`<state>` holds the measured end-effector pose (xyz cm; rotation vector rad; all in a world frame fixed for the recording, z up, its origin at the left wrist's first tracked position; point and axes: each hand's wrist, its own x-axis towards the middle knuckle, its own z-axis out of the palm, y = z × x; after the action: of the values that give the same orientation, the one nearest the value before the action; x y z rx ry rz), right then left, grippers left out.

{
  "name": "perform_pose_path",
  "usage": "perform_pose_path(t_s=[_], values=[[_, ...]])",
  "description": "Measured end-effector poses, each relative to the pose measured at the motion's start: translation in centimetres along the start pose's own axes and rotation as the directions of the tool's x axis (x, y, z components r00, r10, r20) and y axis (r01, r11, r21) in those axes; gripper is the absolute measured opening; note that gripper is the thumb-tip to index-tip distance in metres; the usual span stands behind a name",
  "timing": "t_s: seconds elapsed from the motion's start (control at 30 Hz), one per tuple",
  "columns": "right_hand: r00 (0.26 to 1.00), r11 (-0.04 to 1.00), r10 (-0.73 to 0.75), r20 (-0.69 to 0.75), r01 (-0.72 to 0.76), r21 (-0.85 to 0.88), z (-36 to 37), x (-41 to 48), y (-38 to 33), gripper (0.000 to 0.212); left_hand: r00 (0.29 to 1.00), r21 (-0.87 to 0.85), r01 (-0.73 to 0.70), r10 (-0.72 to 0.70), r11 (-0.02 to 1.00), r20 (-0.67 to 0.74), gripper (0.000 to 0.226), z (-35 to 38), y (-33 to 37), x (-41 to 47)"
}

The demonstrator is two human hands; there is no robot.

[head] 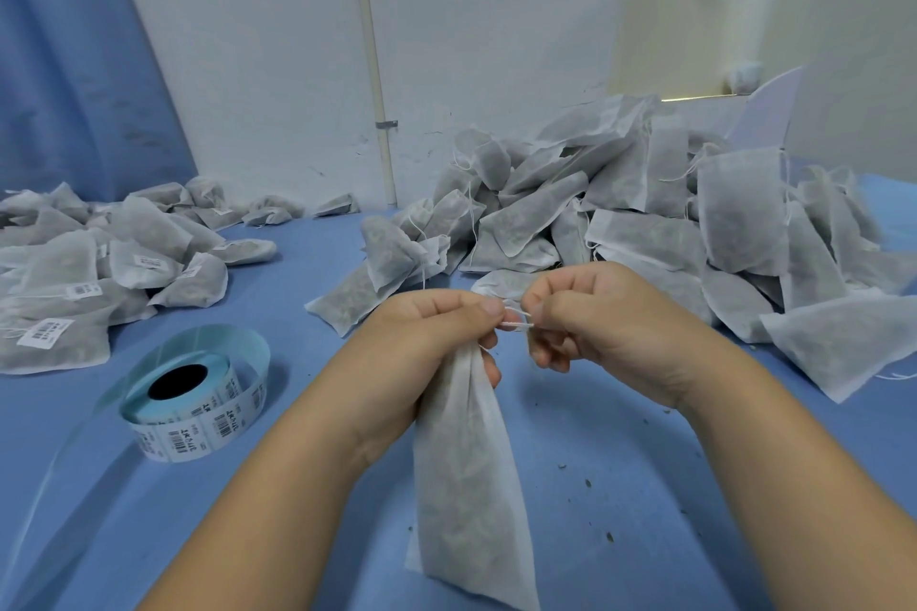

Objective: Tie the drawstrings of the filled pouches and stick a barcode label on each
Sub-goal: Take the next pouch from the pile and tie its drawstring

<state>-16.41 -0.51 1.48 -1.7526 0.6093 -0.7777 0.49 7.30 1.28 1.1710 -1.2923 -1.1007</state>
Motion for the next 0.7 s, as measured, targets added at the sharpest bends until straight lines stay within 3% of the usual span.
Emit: perform_pose_path(t_s=[0.13,0.33,0.53,0.7], values=[[0.997,0.989,-0.018,-0.078,0.006,-0.151,0.3,-0.3,-0.4,0.012,0.996,0.06,-0.011,0.016,0.998,-0.082,0.017,0.5,-0.2,0.1],[0.949,0.964,-0.178,-0.261,0.114,-0.242,0.4,-0.6,-1.0,0.007,0.987,0.112,-0.057,0.072,0.992,-0.143,0.019,0.8,-0.2,0.1],[0.94,0.91,-0.252,-0.23,0.149,-0.386,1.3,-0.7,-0.9,0.01,0.967,0.2,-0.124,0.163,0.972,-0.196,0.033,0.8,-0.6,0.4],[0.948,0.888,-0.254,-0.192,0.15,-0.435,1.5,-0.8,-0.9,0.018,0.953,0.281,-0.152,0.216,0.947,-0.211,0.026,1.0,-0.8,0.5]])
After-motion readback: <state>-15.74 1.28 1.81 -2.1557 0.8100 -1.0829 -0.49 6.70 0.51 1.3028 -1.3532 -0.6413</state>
